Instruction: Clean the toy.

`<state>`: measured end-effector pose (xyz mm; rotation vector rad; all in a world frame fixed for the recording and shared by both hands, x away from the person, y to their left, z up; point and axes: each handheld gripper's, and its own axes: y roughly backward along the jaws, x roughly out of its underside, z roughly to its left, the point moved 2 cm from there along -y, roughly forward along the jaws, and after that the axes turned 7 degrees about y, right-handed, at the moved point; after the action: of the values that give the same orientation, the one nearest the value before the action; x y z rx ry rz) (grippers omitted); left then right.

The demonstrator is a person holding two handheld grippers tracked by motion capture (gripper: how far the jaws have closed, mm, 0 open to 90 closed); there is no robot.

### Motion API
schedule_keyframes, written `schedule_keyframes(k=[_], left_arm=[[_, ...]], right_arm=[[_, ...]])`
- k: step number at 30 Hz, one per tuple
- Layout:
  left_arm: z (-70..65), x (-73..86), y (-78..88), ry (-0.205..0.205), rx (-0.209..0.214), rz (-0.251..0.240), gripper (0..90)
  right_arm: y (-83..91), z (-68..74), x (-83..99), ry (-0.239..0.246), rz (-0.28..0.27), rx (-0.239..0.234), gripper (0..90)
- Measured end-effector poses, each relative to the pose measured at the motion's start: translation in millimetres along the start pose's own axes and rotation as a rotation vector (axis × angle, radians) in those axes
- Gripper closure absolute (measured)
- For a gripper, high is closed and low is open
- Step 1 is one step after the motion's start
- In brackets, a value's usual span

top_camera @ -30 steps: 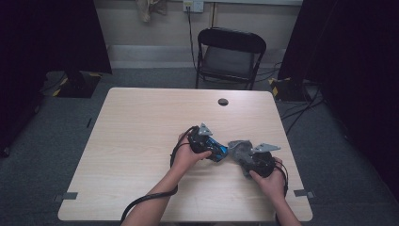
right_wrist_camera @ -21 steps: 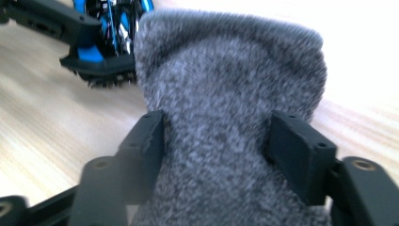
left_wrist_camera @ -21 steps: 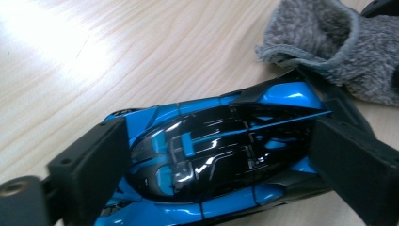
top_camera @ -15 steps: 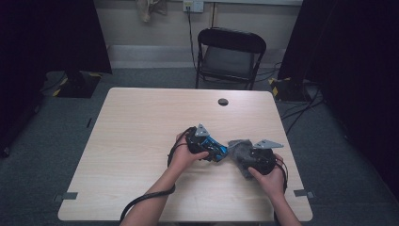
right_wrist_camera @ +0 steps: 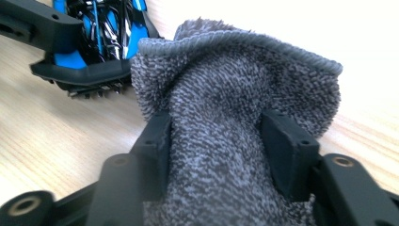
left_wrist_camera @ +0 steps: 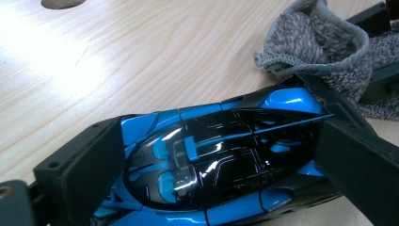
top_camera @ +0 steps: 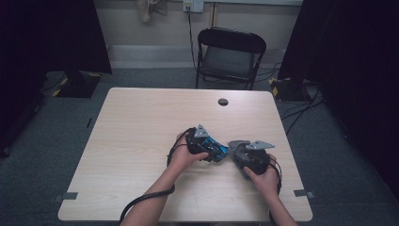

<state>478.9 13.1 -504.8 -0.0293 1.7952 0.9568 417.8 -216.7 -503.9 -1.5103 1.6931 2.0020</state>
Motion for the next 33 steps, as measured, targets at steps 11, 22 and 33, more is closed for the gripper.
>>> schedule_keyframes(k=[11,22,33], left_arm=[[-3.0,-3.3,-5.0,-0.009,0.023,0.011,0.0],[-6.2,-4.6,-5.4,-0.009,0.022,0.03,0.0],[-4.9,-3.9,-4.9,-0.01,0.015,0.022,0.0]], right_arm=[[-0.8,1.4,-0.9,-0.001,0.023,-0.001,58.2],[0.0,-0.3,-2.5,-0.047,0.021,-0.008,69.1],[2.7,19.1,-8.8,-0.019,0.042,-0.061,71.7]])
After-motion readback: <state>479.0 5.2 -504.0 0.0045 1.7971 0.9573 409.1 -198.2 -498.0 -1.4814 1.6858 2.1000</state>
